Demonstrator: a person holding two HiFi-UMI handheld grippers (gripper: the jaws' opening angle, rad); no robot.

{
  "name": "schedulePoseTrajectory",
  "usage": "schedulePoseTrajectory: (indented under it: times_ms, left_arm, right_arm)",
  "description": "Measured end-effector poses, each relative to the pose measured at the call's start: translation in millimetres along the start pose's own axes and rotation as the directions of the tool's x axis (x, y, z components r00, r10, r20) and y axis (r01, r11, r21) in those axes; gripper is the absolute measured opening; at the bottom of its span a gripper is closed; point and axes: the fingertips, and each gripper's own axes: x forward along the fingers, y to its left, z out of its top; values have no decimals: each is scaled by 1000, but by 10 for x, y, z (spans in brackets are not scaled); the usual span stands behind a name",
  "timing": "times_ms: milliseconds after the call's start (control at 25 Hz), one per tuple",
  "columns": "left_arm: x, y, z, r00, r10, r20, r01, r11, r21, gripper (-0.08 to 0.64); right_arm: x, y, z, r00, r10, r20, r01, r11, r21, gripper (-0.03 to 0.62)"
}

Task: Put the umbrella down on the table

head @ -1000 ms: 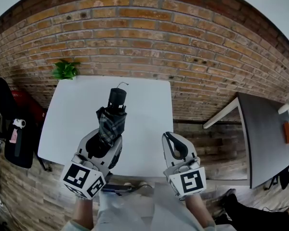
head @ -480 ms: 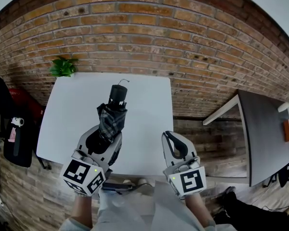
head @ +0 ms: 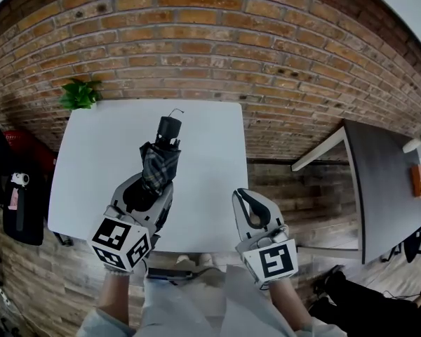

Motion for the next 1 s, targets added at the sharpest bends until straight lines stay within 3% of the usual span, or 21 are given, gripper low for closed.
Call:
schedulePoseTrajectory:
  times_ms: [160, 520, 720, 1000]
  left_arm:
    - [207, 70, -149, 999, -4, -47, 4, 1000, 7, 207]
    - [551, 204, -520, 988, -2, -154, 3, 1000, 5, 207]
    - [716, 271, -792, 974, 1, -228, 4, 1000, 22, 207]
    - [892, 305, -1152, 949, -9, -315, 14, 1000, 14, 207]
  right_arm:
    - [30, -40, -164, 998, 0, -56, 1, 1000, 15, 49]
    - [121, -132, -386, 997, -12, -71, 14, 999, 35, 49]
    - [109, -113, -612, 991, -3, -137, 11, 998, 58, 49]
    - [116, -102, -752, 988, -17, -156, 30, 996, 84, 49]
